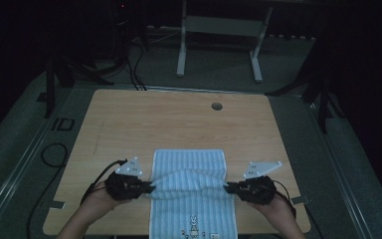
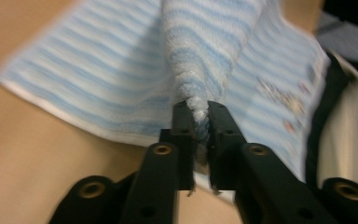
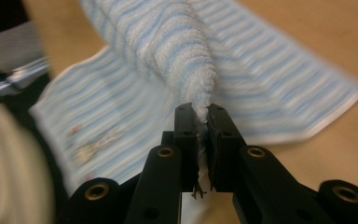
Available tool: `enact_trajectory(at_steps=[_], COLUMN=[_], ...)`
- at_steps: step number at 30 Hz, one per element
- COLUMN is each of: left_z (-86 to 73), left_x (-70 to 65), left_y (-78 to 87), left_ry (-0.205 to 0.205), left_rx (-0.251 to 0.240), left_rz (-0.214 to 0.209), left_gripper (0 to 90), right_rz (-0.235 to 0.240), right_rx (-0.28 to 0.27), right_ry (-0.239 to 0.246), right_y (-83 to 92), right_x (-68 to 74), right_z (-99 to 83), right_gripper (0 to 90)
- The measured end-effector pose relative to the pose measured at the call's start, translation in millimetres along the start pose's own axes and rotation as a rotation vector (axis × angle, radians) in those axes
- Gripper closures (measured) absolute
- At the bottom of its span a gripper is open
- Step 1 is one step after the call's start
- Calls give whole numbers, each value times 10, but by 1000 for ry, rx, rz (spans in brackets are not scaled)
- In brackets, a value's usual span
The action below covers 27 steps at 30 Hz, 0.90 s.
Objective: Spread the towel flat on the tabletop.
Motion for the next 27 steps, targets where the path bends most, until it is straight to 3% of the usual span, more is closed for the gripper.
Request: enact_trajectory(at_steps=[2, 6, 8, 12, 14, 16, 20, 21, 22, 24, 26, 27], left_z=[-99, -286, -343, -391, -386, -355, -230, -230, -151, -49, 34, 67], left_x=[-81, -225, -238, -205, -156, -74, 199, 199, 326, 481, 568, 599], left_y=[-109, -380, -471, -499, -405, -260, -41, -41, -33, -104, -206, -260], left_ry=[-3, -10, 14, 30, 39, 60, 109, 109, 120, 152, 147, 143], left_rx=[43, 121, 127, 119, 80, 46, -10, -10, -16, -40, -62, -80], left_rz=[-31, -92, -115, -159, -194, -165, -30, -30, 19, 13, 56, 56], left_gripper=[814, 813, 801, 800, 706, 578, 508, 507, 503, 500, 500, 500], right_rz=[22, 74, 91, 126, 154, 130, 54, 31, 15, 0, 23, 17], right_rx=[18, 109, 141, 177, 169, 154, 110, 98, 87, 61, 26, 21], right_ry=[-17, -40, -59, -107, -122, -118, -93, -75, -67, -87, -106, -123], right_y=[-64, -296, -388, -546, -499, -381, -128, -91, -80, -119, -225, -298], right_x=[98, 244, 256, 248, 230, 190, -2, -67, -146, -320, -480, -559], right_z=[-156, -457, -563, -718, -707, -651, -414, -336, -258, -101, 38, 103], right_gripper=[836, 837, 837, 823, 733, 692, 648, 638, 633, 633, 643, 645])
Point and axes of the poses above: each handheld gripper's, and its own axes: y roughly backward along the jaws, z roughly out of its top, x roughly to its left, the point moved 2 cm from there along -y, roughly forward along the jaws, and after that the axes turned 10 degrees about x, right-handed, at the moved point
